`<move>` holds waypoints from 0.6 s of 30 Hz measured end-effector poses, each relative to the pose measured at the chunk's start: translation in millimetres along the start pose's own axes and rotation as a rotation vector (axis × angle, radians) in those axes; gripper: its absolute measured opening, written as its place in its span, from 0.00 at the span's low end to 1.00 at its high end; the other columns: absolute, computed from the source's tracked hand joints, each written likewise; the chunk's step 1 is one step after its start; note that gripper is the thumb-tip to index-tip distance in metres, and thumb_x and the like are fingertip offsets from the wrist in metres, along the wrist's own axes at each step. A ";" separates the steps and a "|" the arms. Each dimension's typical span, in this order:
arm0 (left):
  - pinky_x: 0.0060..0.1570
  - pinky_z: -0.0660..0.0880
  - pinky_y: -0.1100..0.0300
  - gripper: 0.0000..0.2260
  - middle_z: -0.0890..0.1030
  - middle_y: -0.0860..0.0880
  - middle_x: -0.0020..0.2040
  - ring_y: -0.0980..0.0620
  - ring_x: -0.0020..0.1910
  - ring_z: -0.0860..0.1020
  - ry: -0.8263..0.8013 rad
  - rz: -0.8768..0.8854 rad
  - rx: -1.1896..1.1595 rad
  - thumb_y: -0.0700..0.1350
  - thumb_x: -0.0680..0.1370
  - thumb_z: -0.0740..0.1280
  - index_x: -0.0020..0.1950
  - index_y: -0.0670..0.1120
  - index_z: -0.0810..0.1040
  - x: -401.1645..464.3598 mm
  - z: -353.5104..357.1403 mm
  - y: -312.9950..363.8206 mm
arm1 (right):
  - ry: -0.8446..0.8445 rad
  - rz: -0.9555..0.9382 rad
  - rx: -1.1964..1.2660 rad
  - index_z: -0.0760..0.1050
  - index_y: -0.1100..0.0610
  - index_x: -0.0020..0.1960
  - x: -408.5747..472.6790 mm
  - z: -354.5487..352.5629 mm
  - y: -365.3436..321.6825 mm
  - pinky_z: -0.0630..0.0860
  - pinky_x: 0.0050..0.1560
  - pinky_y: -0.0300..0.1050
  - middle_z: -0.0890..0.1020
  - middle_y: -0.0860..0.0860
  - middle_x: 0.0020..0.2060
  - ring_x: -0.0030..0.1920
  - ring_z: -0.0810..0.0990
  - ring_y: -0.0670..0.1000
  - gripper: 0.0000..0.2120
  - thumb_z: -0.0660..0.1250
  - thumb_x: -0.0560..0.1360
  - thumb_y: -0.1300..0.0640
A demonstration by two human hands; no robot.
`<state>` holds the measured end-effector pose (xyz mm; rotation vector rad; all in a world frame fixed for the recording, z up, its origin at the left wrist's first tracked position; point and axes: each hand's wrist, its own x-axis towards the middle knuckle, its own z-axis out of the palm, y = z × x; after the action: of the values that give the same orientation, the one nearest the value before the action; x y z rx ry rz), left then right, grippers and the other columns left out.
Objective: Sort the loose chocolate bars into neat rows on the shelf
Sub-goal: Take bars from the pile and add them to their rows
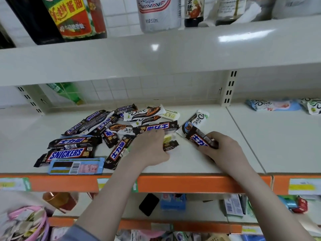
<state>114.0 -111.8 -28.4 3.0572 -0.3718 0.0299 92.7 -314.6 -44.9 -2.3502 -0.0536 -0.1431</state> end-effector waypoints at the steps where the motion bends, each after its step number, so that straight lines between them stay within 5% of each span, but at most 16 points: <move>1: 0.37 0.67 0.57 0.13 0.71 0.51 0.43 0.49 0.41 0.71 0.048 -0.006 -0.003 0.49 0.72 0.65 0.49 0.47 0.63 0.1 2.4 2.1 | 0.008 -0.010 0.002 0.74 0.51 0.45 -1.4 -1.4 2.5 0.65 0.31 0.41 0.75 0.46 0.30 0.34 0.74 0.50 0.04 0.68 0.72 0.52; 9: 0.44 0.71 0.58 0.13 0.75 0.50 0.52 0.50 0.49 0.74 0.119 -0.033 0.007 0.51 0.76 0.64 0.58 0.49 0.70 0.2 11.5 11.2 | 0.131 -0.003 0.027 0.76 0.52 0.51 -17.8 -22.0 22.8 0.66 0.35 0.41 0.77 0.49 0.37 0.39 0.74 0.53 0.07 0.66 0.73 0.56; 14: 0.30 0.61 0.60 0.09 0.74 0.55 0.40 0.53 0.36 0.70 0.355 -0.004 -0.107 0.47 0.76 0.63 0.54 0.52 0.66 -5.8 0.7 43.9 | 0.162 0.026 0.048 0.77 0.52 0.51 -25.1 -44.8 43.2 0.67 0.40 0.45 0.80 0.52 0.41 0.43 0.76 0.54 0.07 0.66 0.74 0.57; 18: 0.30 0.63 0.58 0.08 0.73 0.54 0.36 0.50 0.35 0.71 0.489 0.016 -0.231 0.48 0.75 0.64 0.47 0.51 0.65 -1.7 -6.1 79.0 | 0.173 0.036 0.136 0.77 0.51 0.48 -23.9 -73.8 68.1 0.73 0.41 0.47 0.81 0.50 0.38 0.39 0.78 0.54 0.06 0.67 0.72 0.58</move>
<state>93.2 -187.5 -17.7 2.6944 -0.3343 0.6679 68.1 -414.8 -44.0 -2.1931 0.0614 -0.3140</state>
